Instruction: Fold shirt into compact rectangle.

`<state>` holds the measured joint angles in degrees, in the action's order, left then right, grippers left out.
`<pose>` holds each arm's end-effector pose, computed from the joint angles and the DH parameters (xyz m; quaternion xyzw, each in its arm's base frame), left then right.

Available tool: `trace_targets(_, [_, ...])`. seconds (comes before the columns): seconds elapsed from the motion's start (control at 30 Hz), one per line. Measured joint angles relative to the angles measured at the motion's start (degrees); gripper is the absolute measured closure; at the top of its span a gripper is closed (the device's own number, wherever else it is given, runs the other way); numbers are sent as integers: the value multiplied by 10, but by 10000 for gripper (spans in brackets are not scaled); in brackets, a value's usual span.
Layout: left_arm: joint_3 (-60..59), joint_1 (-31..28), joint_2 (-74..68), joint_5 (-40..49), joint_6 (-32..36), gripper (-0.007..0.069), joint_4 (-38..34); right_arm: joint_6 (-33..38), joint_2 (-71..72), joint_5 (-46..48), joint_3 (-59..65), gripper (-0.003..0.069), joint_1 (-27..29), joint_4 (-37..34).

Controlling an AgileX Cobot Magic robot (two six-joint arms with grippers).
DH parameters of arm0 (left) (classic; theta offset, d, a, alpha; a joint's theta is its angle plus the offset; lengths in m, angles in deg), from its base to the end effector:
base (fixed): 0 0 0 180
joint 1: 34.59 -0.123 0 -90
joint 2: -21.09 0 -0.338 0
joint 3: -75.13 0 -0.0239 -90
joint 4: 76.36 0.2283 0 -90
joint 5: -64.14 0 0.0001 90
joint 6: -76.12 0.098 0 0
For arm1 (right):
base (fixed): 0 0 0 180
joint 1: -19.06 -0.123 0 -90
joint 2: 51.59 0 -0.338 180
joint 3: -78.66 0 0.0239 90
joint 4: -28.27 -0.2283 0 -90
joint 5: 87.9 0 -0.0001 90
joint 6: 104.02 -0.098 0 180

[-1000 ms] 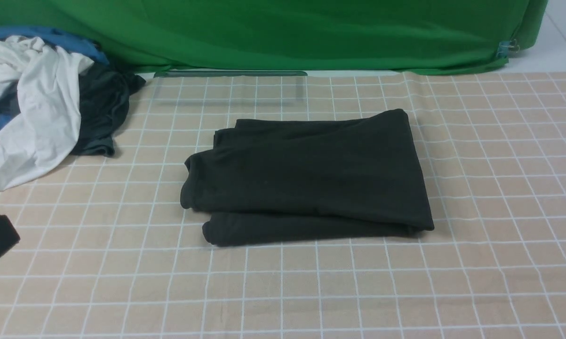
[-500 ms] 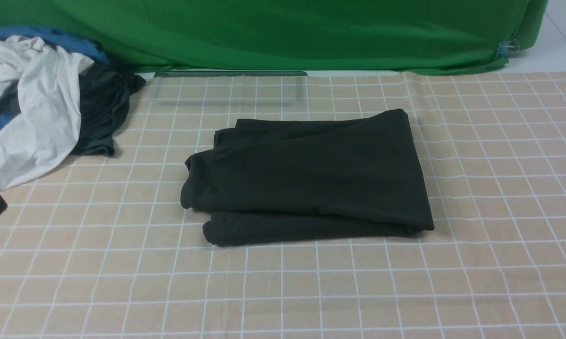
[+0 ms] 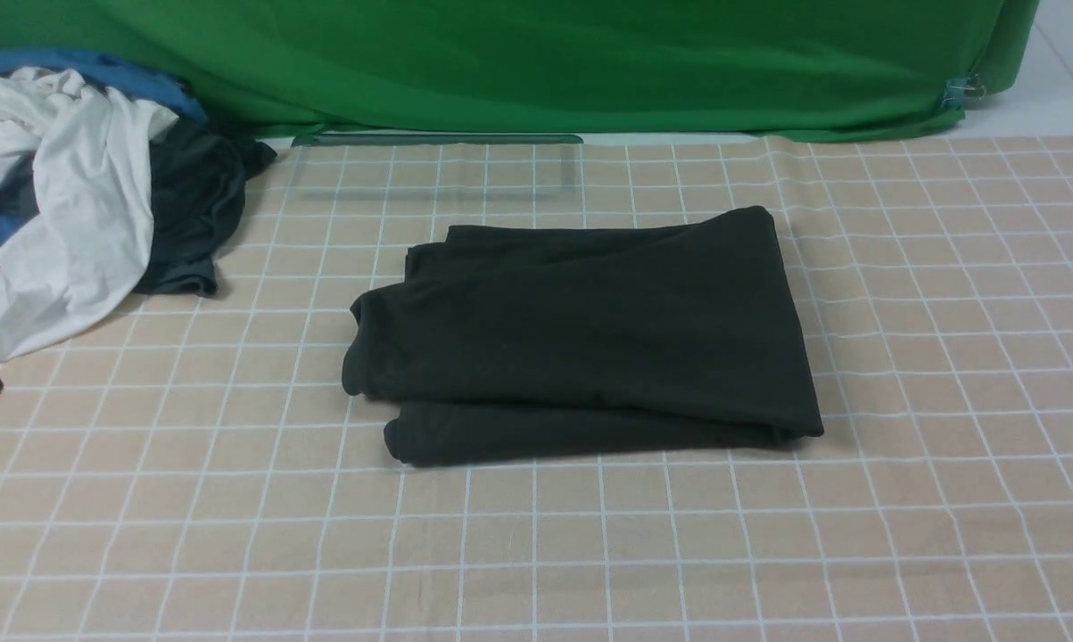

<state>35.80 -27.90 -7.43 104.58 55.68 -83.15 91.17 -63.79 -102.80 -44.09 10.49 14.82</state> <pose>-0.0026 -0.0073 0.3622 -0.1108 0.8016 -0.1931 0.5549 -0.0435 -0.0125 0.3531 -0.0168 0.4615 0.0357 0.8862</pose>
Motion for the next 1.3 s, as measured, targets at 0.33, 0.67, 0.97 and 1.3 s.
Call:
trace_targets(0.33, [-12,1,0,-28,48,611,29,0,0,0,0,442,0,0])
trace_targets(0.67, [-241,-77,118,-308,77,611,50,0,0,0,0,424,0,0])
trace_targets(0.97, [-392,-102,216,-283,77,611,44,0,0,2,1,424,0,0])
trace_targets(1.3, [-396,-102,220,-280,77,611,32,0,0,2,1,424,0,1])
